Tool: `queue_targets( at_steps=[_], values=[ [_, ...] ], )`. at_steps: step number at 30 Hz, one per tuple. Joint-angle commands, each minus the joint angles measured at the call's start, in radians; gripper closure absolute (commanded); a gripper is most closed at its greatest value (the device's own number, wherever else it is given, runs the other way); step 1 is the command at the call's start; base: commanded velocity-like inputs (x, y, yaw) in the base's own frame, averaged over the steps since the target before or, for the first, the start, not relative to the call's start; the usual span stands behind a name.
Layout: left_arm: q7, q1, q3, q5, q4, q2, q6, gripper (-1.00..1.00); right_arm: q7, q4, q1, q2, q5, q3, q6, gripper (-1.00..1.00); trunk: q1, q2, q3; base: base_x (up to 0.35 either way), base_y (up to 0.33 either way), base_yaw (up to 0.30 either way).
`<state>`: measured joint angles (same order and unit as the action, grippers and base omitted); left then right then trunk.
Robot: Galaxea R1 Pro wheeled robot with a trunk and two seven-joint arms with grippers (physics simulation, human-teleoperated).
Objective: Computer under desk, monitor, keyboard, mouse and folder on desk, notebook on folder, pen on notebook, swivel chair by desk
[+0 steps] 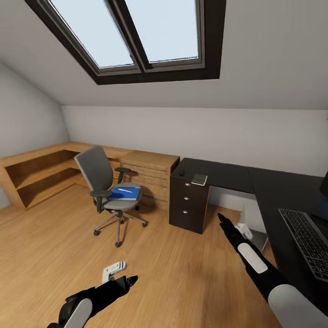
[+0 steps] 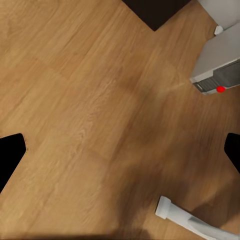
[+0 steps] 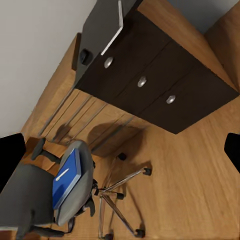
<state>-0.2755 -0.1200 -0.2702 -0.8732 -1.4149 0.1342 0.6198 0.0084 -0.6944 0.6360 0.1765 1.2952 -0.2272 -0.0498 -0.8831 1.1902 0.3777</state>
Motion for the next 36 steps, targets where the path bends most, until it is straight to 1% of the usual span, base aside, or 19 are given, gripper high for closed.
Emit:
queue_targets(
  at_steps=[1, 4, 5, 6, 9, 13, 17, 18, 19, 21, 22, 25, 26, 28, 29, 30, 32, 34, 36],
  values=[
    [-0.010, -0.001, -0.002, -0.010, -0.001, 0.001, 0.001, -1.00, 0.001, 0.007, 0.001, -0.005, -0.010, -0.006, -0.005, -1.00, 0.000, 0.001, 0.001, 0.000, 0.000, 0.266],
    [-0.010, -0.001, -0.003, -0.010, -0.001, 0.001, 0.001, -1.00, 0.001, 0.025, 0.001, -0.021, -0.066, -0.005, -0.005, -1.00, 0.000, 0.001, 0.001, 0.000, 0.000, 0.201],
    [-0.010, -0.001, -0.003, -0.010, -0.001, 0.001, 0.001, -1.00, 0.001, 0.027, 0.001, -0.023, -0.078, -0.005, -0.006, -1.00, 0.000, 0.001, 0.001, 0.000, 0.000, 0.111],
    [-0.010, -0.001, -0.002, -0.010, -0.001, 0.002, 0.001, -1.00, 0.001, 0.030, 0.001, -0.027, -0.100, -0.004, -0.009, -1.00, 0.000, 0.001, 0.001, 0.000, 0.000, 0.071],
    [-0.010, -0.001, -0.001, -0.010, -0.001, 0.002, 0.001, -1.00, 0.003, 0.033, 0.001, -0.030, -0.130, -0.002, -0.029, -1.00, 0.000, 0.001, 0.001, 0.000, 0.000, 0.044],
    [-0.014, -0.001, -0.001, -0.007, 0.000, 0.002, 0.002, -1.00, 0.005, 0.036, 0.001, -0.033, -0.145, -0.003, -0.047, -1.00, 0.000, 0.001, 0.001, 0.000, 0.000, 0.016],
    [-0.029, -0.001, 0.000, 0.020, 0.013, 0.002, 0.002, -1.00, 0.004, 0.041, 0.001, -0.041, -0.155, -0.009, -0.054, -1.00, 0.000, 0.001, 0.001, 0.000, 0.000, 0.004],
    [-0.033, -0.001, 0.001, 0.039, 0.018, 0.002, 0.002, -1.00, 0.003, 0.043, 0.001, -0.045, -0.165, -0.013, -0.055, -1.00, 0.000, 0.001, 0.001, 0.000, 0.000, 0.002],
    [-0.036, -0.001, 0.002, 0.059, 0.022, 0.003, 0.002, -1.00, 0.003, 0.044, 0.001, -0.048, -0.182, -0.021, -0.056, -1.00, 0.000, 0.001, 0.001, 0.000, 0.000, 0.001],
    [-0.038, -0.001, 0.003, 0.078, 0.025, 0.002, 0.002, -1.00, 0.002, 0.045, 0.001, -0.049, -0.209, -0.035, -0.056, -1.00, 0.000, 0.001, 0.001, 0.000, 0.000, 0.001],
    [-0.039, -0.001, 0.003, 0.095, 0.028, 0.002, 0.002, -1.00, -0.001, 0.047, 0.001, -0.050, -0.244, -0.054, -0.056, -1.00, 0.000, 0.001, 0.001, 0.000, 0.000, 0.000],
    [-0.041, -0.001, 0.003, 0.111, 0.034, 0.002, 0.002, -1.00, -0.014, 0.061, 0.001, -0.051, -0.299, -0.085, -0.055, -1.00, 0.000, 0.001, 0.001, 0.000, 0.000, 0.000],
    [-0.041, -0.001, 0.003, 0.117, 0.037, 0.002, 0.002, -1.00, -0.030, 0.078, 0.001, -0.052, -0.330, -0.100, -0.055, -1.00, 0.000, 0.001, 0.001, 0.000, 0.000, 0.000],
    [-0.042, -0.001, 0.004, 0.121, 0.043, 0.002, 0.001, -1.00, -0.063, 0.109, 0.001, -0.053, -0.364, -0.114, -0.055, -1.00, 0.000, 0.001, 0.001, 0.000, 0.000, 0.000],
    [-0.042, -0.001, 0.004, 0.122, 0.049, 0.002, 0.001, -1.00, -0.076, 0.119, 0.001, -0.054, -0.372, -0.118, -0.055, -1.00, 0.000, 0.001, 0.001, 0.000, 0.000, 0.000],
    [-0.042, -0.001, 0.004, 0.123, 0.072, 0.002, 0.000, -1.00, -0.102, 0.136, 0.001, -0.055, -0.389, -0.123, -0.055, -1.00, 0.000, 0.001, 0.001, 0.000, 0.000, 0.000],
    [-0.041, -0.001, 0.003, 0.125, 0.110, 0.001, -0.001, -1.00, -0.128, 0.149, 0.001, -0.056, -0.404, -0.130, -0.055, -1.00, 0.000, 0.001, 0.001, 0.000, 0.000, 0.000],
    [-0.039, -0.001, 0.003, 0.128, 0.190, 0.001, -0.007, -1.00, -0.178, 0.167, 0.001, -0.057, -0.442, -0.153, -0.054, -1.00, 0.000, 0.001, 0.001, 0.000, 0.000, 0.000],
    [-0.038, -0.001, 0.004, 0.130, 0.219, 0.001, -0.015, -1.00, -0.203, 0.176, 0.001, -0.058, -0.463, -0.170, -0.052, -1.00, 0.000, 0.001, 0.001, 0.000, 0.000, 0.000]
  ],
)
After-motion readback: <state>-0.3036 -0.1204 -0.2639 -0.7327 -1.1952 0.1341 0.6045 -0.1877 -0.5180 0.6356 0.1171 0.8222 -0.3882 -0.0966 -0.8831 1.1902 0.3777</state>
